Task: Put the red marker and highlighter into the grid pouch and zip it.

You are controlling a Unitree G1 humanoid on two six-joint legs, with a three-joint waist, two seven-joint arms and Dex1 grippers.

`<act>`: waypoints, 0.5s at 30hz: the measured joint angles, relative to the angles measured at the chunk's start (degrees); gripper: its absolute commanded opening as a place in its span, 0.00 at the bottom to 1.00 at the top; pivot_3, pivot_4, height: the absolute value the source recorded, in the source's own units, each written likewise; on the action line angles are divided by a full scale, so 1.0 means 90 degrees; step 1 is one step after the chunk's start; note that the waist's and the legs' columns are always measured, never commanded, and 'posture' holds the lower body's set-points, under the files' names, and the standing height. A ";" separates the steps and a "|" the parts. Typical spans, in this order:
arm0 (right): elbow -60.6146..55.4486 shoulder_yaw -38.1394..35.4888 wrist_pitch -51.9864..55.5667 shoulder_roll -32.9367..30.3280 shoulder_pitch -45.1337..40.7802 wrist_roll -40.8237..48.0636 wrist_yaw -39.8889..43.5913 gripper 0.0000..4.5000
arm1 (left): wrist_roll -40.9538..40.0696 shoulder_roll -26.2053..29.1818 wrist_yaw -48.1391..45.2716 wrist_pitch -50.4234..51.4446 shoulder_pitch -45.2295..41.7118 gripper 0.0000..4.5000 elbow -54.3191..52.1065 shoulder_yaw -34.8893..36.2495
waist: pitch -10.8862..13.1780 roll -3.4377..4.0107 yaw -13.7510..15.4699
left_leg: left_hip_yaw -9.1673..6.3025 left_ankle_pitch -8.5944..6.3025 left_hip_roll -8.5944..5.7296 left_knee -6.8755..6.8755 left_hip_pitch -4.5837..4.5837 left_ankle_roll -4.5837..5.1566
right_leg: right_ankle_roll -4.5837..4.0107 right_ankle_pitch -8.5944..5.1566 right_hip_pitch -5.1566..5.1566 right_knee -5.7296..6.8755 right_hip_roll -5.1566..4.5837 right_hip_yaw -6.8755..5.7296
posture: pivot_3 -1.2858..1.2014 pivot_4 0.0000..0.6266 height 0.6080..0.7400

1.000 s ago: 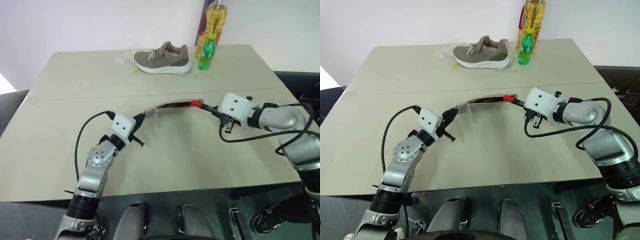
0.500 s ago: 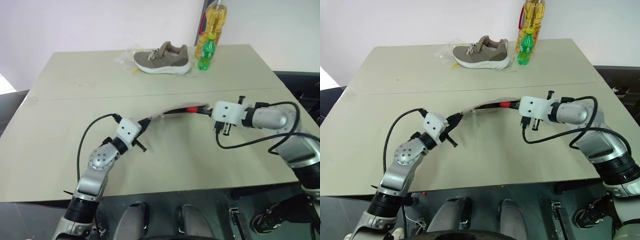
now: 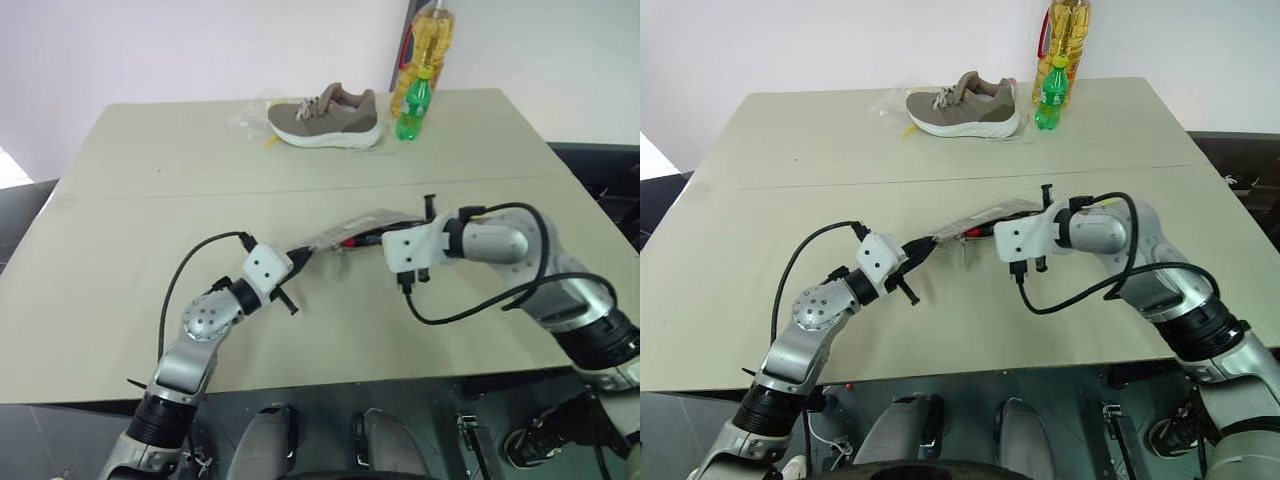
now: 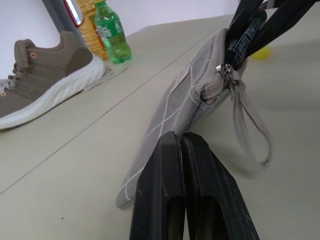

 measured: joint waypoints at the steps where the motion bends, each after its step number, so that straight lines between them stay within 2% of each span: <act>1: 0.0013 -0.0002 -0.0033 0.0015 0.0000 -0.0044 0.0000 0.07 | 0.0000 0.0000 -0.0006 0.0006 0.0006 0.00 -0.0023 0.0000 | 0.0000 0.0000 -0.0004 | 0.0000 0.0000 0.0000 0.0000 0.0000 0.0000 | 0.0000 0.0000 0.0000 0.0000 0.0000 0.0000 | 0.52 0.24 0.93; 5: 0.0089 -0.0015 -0.0109 0.0094 0.0002 -0.0095 0.0001 0.07 | -0.0002 -0.0002 -0.0023 0.0023 0.0050 0.00 -0.0162 -0.0004 | 0.0000 0.0000 -0.0009 | 0.0000 0.0000 0.0000 0.0000 0.0000 0.0000 | 0.0000 0.0001 -0.0001 0.0001 0.0000 0.0000 | 0.52 0.24 0.93; 7: 0.0163 -0.0042 -0.0092 0.0150 0.0005 -0.0072 0.0016 0.30 | -0.0003 -0.0003 -0.0023 0.0036 0.0050 0.00 -0.0178 -0.0004 | 0.0000 0.0000 -0.0010 | 0.0000 0.0000 0.0000 0.0000 0.0000 0.0000 | 0.0000 0.0001 -0.0001 0.0001 0.0000 0.0000 | 0.52 0.24 0.93; 9: 0.0173 -0.0071 -0.0064 0.0208 0.0010 -0.0035 0.0017 0.47 | -0.0009 -0.0011 -0.0018 0.0094 0.0051 0.00 -0.0181 0.0002 | 0.0000 0.0000 -0.0008 | 0.0000 0.0000 0.0000 0.0000 0.0000 0.0000 | 0.0000 0.0001 -0.0001 0.0001 0.0000 0.0000 | 0.52 0.24 0.93; 12: 0.0173 -0.0318 0.0050 0.0250 0.0044 0.0174 0.0019 0.82 | -0.0020 -0.0054 0.0028 0.0142 0.0055 0.00 -0.0181 0.0021 | 0.0000 0.0000 -0.0001 | 0.0000 0.0000 -0.0001 0.0001 0.0000 0.0000 | 0.0006 0.0004 0.0001 0.0001 0.0000 0.0000 | 0.52 0.24 0.93; 15: 0.0060 -0.1008 0.0737 0.0293 0.0140 0.1030 0.0293 0.82 | -0.0097 -0.0178 0.0211 0.0246 0.0055 0.00 -0.0171 0.0149 | 0.0000 -0.0001 0.0004 | 0.0000 0.0000 0.0000 0.0002 0.0000 0.0000 | 0.0008 0.0005 0.0003 0.0001 -0.0002 0.0000 | 0.52 0.24 0.93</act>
